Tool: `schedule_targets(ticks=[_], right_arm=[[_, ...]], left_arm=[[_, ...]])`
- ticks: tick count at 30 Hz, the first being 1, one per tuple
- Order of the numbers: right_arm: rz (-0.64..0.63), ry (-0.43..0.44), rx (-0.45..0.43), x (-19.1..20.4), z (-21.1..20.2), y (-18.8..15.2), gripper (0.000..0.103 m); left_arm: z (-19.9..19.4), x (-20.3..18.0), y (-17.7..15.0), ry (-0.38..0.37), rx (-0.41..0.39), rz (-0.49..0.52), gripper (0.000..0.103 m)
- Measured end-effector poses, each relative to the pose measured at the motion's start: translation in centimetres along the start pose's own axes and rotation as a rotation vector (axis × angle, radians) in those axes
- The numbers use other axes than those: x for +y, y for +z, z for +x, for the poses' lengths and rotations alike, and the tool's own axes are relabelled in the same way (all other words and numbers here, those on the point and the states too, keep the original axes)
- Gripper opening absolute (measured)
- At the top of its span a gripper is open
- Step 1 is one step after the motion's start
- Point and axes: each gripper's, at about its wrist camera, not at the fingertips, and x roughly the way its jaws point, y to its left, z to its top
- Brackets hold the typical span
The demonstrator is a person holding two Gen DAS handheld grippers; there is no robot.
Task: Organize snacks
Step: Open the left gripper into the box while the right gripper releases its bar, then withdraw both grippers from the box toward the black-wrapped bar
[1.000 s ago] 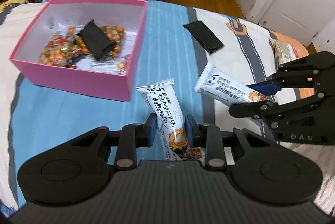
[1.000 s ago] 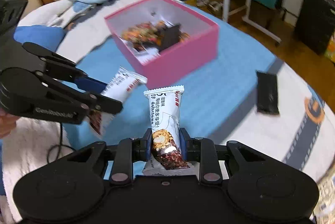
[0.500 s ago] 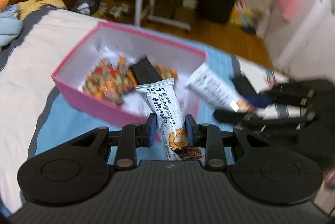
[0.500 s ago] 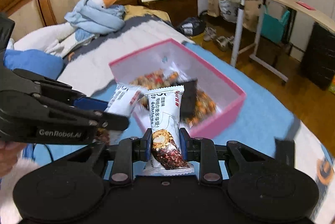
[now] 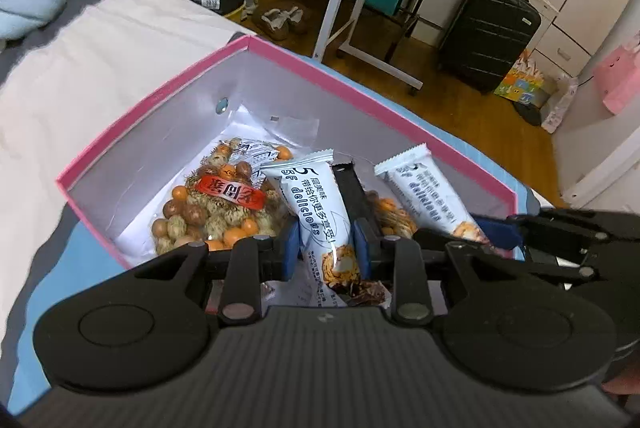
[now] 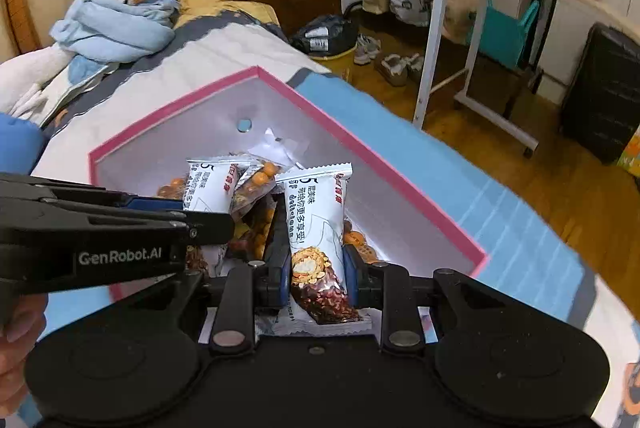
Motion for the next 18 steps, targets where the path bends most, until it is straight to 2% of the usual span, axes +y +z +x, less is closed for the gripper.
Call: schedule_targets(ticks=[2,5,8,9,10,12,18], right_arm=[[0.026,0.023,0.007,-0.1,1.0,-0.1,0.031],[0.001,-0.018,0.014,0.5,2.1,-0.3,0.031],[-0.014,-0.023,0.025,0.6,2.8,-0.5,0.034],[-0.010,-0.030,0.022,0.5,2.9,-0.6,0.037],[-0.013,-0.040,0.021,0.5,2.9,-0.7,0.048],[-0.025,-0.068,0.009,0.6,2.7,-0.9,0.056],[0.011,-0.024,-0.055,-0.4,-0.7,-2.2,0.056]], left_arm=[[0.7,0.9,0.1,-0.024,0.012,-0.028,0.028],[1.7,1.2,0.0,-0.016,0.011,-0.015,0.028],[2.3,0.9,-0.1,-0.011,0.022,0.013,0.029],[2.4,0.7,-0.2,-0.009,0.018,0.019,0.031],[2.4,0.5,-0.3,-0.002,0.010,0.024,0.039],[2.1,0.3,-0.6,0.014,-0.010,0.033,0.045],[-1.3,-0.4,-1.7,0.008,-0.057,0.070,0.052]])
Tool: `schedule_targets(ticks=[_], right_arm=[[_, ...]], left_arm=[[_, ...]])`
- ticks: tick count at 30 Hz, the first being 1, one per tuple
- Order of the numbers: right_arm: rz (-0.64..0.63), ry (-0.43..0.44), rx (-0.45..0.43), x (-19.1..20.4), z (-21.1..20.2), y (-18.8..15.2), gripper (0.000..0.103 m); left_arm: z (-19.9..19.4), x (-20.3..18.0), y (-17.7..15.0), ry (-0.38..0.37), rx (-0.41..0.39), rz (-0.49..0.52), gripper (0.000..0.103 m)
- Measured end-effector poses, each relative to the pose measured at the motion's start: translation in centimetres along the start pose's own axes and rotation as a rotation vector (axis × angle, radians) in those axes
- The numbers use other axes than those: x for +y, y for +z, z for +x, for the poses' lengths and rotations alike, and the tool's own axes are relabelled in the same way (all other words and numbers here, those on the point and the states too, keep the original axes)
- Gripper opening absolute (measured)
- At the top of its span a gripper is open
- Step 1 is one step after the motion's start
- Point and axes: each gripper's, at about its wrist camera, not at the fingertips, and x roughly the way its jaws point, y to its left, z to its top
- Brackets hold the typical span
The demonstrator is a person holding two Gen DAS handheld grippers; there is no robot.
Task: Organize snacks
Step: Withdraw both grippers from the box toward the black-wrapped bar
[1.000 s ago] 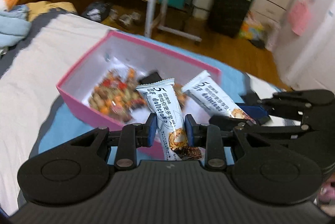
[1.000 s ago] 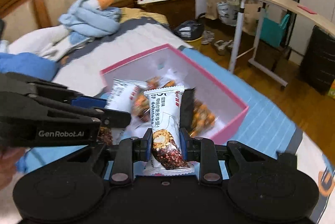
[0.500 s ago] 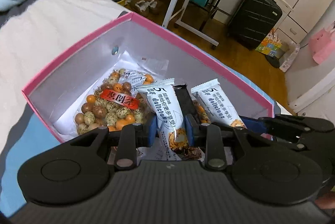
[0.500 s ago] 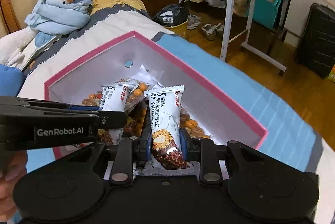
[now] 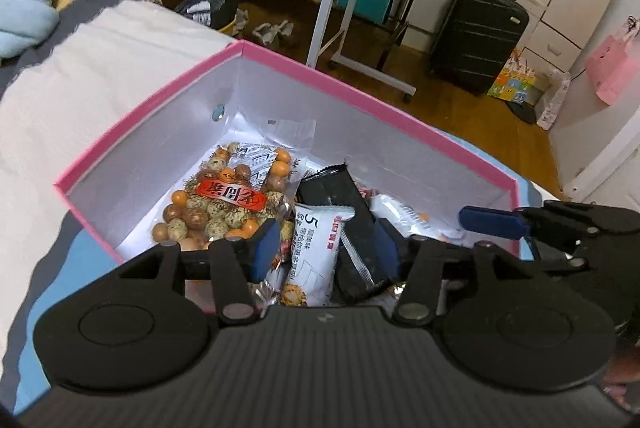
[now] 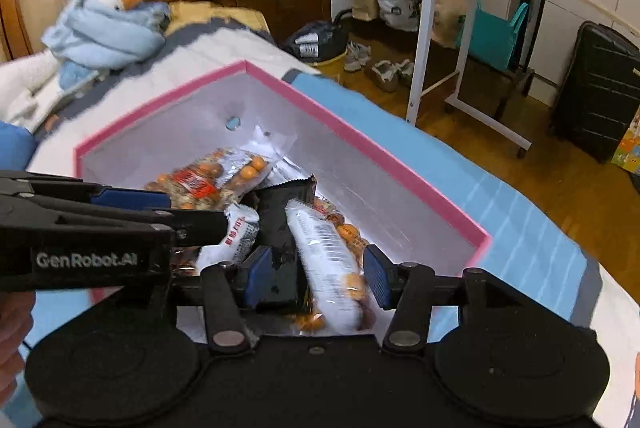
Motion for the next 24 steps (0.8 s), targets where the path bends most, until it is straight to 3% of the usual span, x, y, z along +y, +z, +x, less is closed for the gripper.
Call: schedule_targets(ticks=[7,13,17,20,24], right_arm=[[0.020,0.025,-0.050,-1.8,-7.2,-0.7,0.056],[-0.023,-0.001,-0.031,-3.2,-14.1,-1.8,0.056],[-0.042,0.016,-0.054,-4.7,-19.3,-3.4,0.057],[-0.037,0.019,-0.069,-6.2,-22.5,-4.8,0.061],[-0.049,0.012,-0.087,-7.6,-25.5,-6.6,0.069]], left_arm=[[-5.7,-2.7,-1.0,0.006,-0.042,0.075,0.057],[-9.6,-6.5,-3.0,-0.005,-0.031,0.231,0.058],[-12.3,-8.4,-4.0,-0.023,-0.002,0.280,0.058],[-14.2,-9.8,-4.3,-0.048,0.015,0.302,0.059],[-15.7,-12.3,-4.7,-0.072,0.045,0.326,0.068]])
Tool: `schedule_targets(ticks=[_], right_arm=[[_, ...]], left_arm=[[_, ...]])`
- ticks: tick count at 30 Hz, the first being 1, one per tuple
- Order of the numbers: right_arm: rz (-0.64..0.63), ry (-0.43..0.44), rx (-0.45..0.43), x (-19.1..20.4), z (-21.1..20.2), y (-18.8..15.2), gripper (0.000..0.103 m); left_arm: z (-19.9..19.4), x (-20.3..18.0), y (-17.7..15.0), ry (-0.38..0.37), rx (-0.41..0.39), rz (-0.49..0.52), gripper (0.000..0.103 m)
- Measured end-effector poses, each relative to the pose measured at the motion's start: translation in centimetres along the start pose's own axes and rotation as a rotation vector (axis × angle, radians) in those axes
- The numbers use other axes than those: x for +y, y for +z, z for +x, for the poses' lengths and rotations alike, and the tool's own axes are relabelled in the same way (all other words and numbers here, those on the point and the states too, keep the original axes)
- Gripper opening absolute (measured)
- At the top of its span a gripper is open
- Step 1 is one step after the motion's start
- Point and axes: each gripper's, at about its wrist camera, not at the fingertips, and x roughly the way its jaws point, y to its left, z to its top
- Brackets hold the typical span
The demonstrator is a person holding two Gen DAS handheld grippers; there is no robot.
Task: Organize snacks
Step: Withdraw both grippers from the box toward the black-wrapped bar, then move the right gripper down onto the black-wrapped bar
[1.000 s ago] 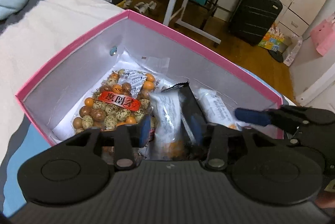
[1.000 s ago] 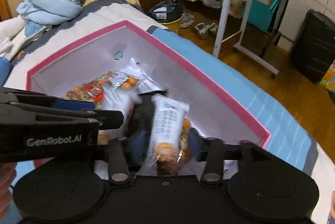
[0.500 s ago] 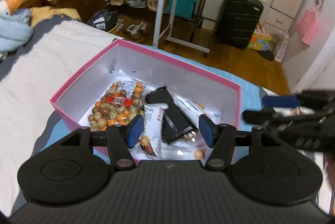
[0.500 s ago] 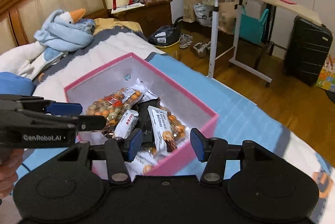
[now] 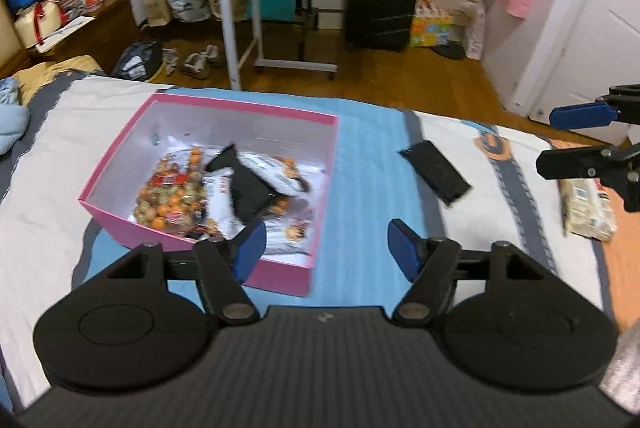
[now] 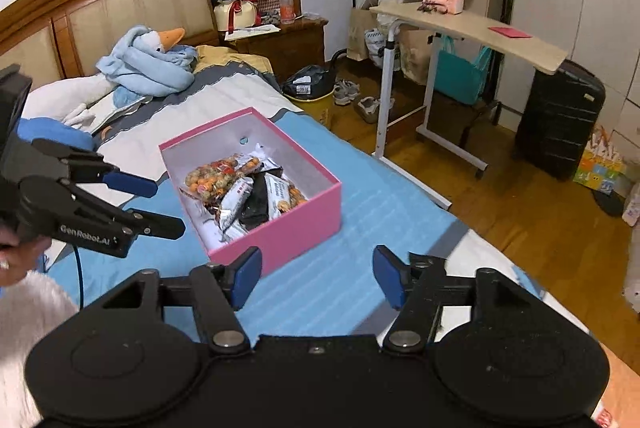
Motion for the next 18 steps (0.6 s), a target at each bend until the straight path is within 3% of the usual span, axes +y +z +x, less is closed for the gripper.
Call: schedule_targets(ticks=[8,11,15,18], right_arm=[[-0.020,0.048,0.015,-2.7,-1.5,-3.9,0.083],[0.048,0.072,0.022,-4.6,-0.3,-6.2,0.083],[0.051,0.036,0.028,-6.1,1.6,-8.2,0.083],[0.034,0.019,0.074,-6.8,3.9,-8.4,0.083]], left_arm=[[1.2,-5.8,0.9,-0.078,0.062,0.039,0.075],[2.9,-7.3,1.6,-0.110,0.076,0.009,0.084],[5.6,-9.0,2.3,-0.108,0.095,-0.026,0.085],[8.0,-10.1,2.8,-0.129,0.112,0.007,0.085]])
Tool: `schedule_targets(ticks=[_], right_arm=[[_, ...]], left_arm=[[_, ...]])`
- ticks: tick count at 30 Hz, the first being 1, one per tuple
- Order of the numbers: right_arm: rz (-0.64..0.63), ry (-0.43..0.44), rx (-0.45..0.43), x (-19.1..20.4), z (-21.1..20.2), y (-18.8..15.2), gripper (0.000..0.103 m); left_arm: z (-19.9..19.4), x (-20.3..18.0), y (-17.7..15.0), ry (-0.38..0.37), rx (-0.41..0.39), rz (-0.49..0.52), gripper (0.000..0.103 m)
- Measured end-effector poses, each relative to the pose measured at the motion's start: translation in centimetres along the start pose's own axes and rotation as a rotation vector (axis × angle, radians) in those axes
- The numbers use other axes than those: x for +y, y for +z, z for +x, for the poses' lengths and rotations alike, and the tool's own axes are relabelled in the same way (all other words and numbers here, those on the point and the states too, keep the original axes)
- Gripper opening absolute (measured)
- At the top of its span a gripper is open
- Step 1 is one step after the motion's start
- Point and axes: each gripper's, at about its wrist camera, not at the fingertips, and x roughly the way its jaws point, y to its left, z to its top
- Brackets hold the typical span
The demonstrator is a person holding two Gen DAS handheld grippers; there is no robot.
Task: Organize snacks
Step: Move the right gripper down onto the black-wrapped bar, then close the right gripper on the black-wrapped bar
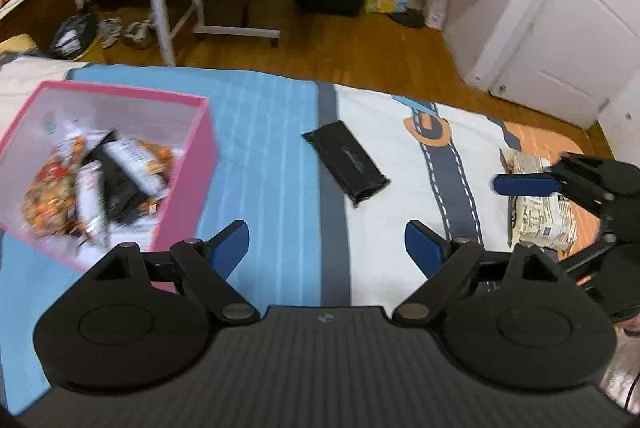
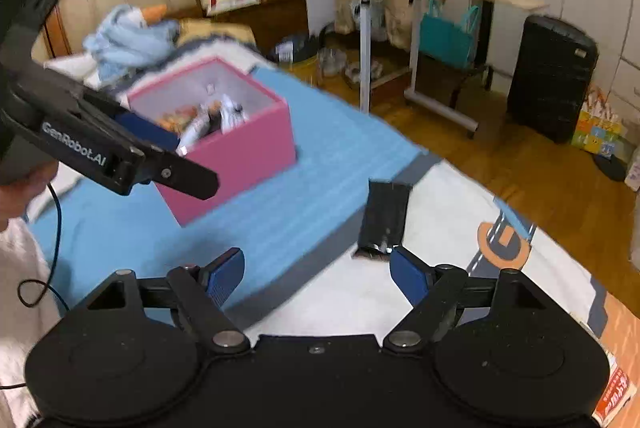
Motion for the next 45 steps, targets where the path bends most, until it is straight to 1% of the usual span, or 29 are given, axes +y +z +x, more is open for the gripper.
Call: schedule_targets(ticks=[2,3,5,7,10,12,15,17,20,21,22,26,29,32,34,35,36,37,38,39,40,42,44,45], right_arm=[[0.009,-0.011,0.036,-0.6,1.6,0.4,0.083],[0.010,-0.016,0.048,-0.8,2.5,0.7,0.083],[0.007,-0.022,0.065,-1.3,4.0,0.8,0.083],[0.002,-0.028,0.073,-1.9,5.5,0.9,0.083],[0.018,-0.038,0.058,-2.9,8.0,0.8,0.083],[0.034,-0.044,0.035,-3.5,9.3,0.4,0.082],[0.065,-0.061,0.017,-4.3,11.3,-0.5,0.080],[0.056,-0.074,0.010,-4.5,12.3,-1.2,0.079],[0.029,-0.095,-0.017,-4.4,13.5,-2.3,0.079],[0.034,-0.097,-0.032,-4.5,13.8,-2.6,0.079],[0.042,-0.098,-0.044,-4.6,14.2,-2.8,0.079],[0.050,-0.145,-0.038,-4.7,16.0,-3.0,0.079],[0.041,-0.172,-0.042,-4.6,16.6,-2.9,0.080],[0.043,-0.171,-0.053,-4.8,16.6,-2.7,0.080],[0.057,-0.169,-0.061,-5.0,16.8,-2.4,0.080],[0.063,-0.167,-0.065,-5.1,16.9,-2.3,0.079],[0.066,-0.171,-0.071,-5.2,17.1,-2.3,0.075],[0.070,-0.181,-0.072,-5.2,17.2,-2.2,0.068],[0.075,-0.187,-0.073,-5.3,17.3,-2.2,0.066],[0.086,-0.183,-0.076,-5.4,17.3,-2.1,0.060],[0.100,-0.177,-0.077,-5.5,17.2,-2.1,0.056],[0.142,-0.170,-0.076,-5.9,17.1,-2.0,0.055],[0.163,-0.170,-0.074,-5.9,17.2,-1.9,0.054],[0.164,-0.174,-0.072,-5.8,17.3,-1.9,0.054]], left_arm=[[1.4,-0.6,0.6,-0.011,0.000,0.039,0.085],[2.1,-0.8,0.9,-0.004,-0.002,0.050,0.085],[3.6,-1.1,1.4,0.000,-0.011,0.057,0.085],[5.1,-0.8,1.8,-0.041,-0.014,0.030,0.085],[7.4,0.0,2.0,-0.085,-0.002,-0.032,0.083],[9.0,0.4,1.9,-0.092,0.005,-0.059,0.083],[11.4,1.3,1.7,-0.117,-0.011,-0.106,0.080],[12.8,1.9,1.6,-0.131,-0.025,-0.141,0.074],[15.1,2.4,1.2,-0.169,-0.012,-0.190,0.065],[15.7,2.5,1.2,-0.180,-0.004,-0.195,0.061],[16.3,2.5,1.0,-0.188,-0.001,-0.196,0.059],[17.6,2.4,0.4,-0.182,-0.018,-0.186,0.058],[18.4,2.8,0.0,-0.206,-0.024,-0.206,0.057],[19.2,3.4,-0.1,-0.211,-0.029,-0.226,0.057],[19.7,3.8,0.1,-0.218,-0.031,-0.240,0.053],[19.9,3.8,0.1,-0.226,-0.027,-0.248,0.053],[20.0,3.9,0.2,-0.231,-0.023,-0.250,0.052],[20.1,3.8,0.2,-0.232,-0.029,-0.249,0.052],[20.0,3.7,0.1,-0.235,-0.040,-0.243,0.052],[20.1,3.6,0.1,-0.243,-0.050,-0.235,0.052],[20.0,3.6,0.1,-0.264,-0.064,-0.229,0.052],[20.2,3.6,0.1,-0.283,-0.067,-0.228,0.052],[20.3,3.6,0.1,-0.283,-0.069,-0.227,0.048],[20.3,3.6,0.1,-0.290,-0.069,-0.225,0.044]])
